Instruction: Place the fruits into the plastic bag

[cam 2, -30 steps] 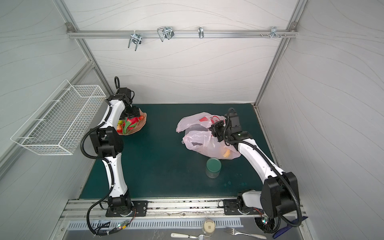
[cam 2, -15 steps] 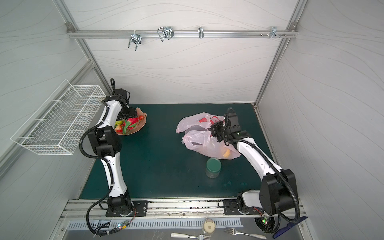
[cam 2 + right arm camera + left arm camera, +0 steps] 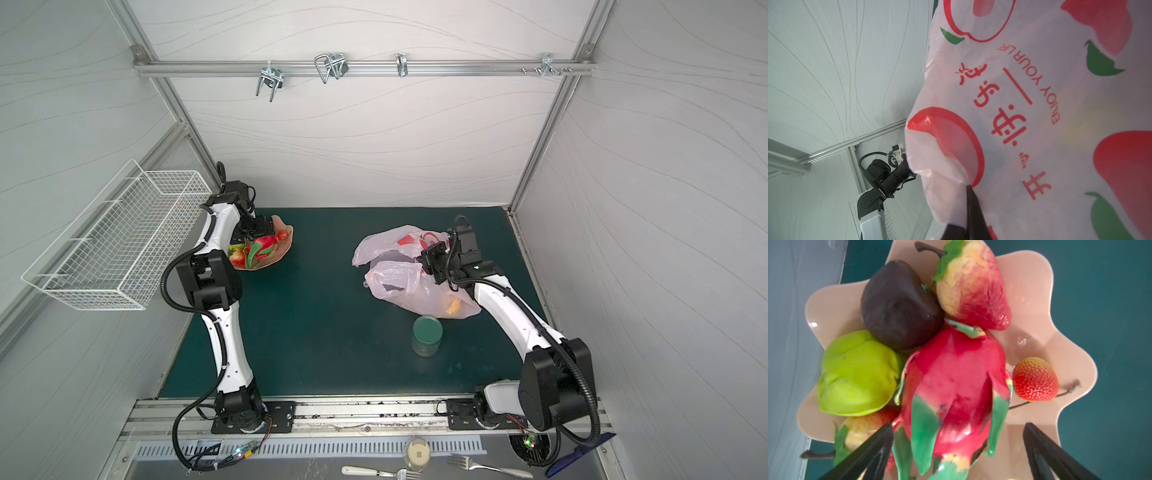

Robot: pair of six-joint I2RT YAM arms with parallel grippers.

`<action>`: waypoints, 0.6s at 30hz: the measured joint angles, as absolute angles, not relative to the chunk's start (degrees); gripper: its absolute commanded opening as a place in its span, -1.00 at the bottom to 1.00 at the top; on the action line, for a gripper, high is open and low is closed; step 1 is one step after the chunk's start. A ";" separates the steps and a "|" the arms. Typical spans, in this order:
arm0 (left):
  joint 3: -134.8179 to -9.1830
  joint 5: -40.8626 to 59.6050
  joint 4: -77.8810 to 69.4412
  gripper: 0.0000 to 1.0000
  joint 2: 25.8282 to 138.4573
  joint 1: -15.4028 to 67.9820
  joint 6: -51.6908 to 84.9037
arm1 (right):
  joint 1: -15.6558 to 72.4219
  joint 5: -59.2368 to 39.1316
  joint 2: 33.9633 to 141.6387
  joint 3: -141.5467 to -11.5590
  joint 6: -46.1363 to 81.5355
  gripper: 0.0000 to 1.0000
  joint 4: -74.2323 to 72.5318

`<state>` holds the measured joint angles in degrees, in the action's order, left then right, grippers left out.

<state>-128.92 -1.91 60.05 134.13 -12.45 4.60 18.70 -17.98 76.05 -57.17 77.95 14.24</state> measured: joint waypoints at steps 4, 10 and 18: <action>-129.88 -1.89 59.79 0.99 134.76 -12.38 4.60 | 18.76 -18.00 76.38 -57.17 77.93 -1.00 14.22; -131.13 -2.13 59.02 0.99 135.63 -12.38 4.58 | 18.76 -18.09 77.71 -57.71 77.52 -1.00 14.52; -132.97 -2.52 58.50 0.96 137.05 -12.38 4.58 | 18.79 -18.20 78.63 -58.17 77.03 -1.00 14.61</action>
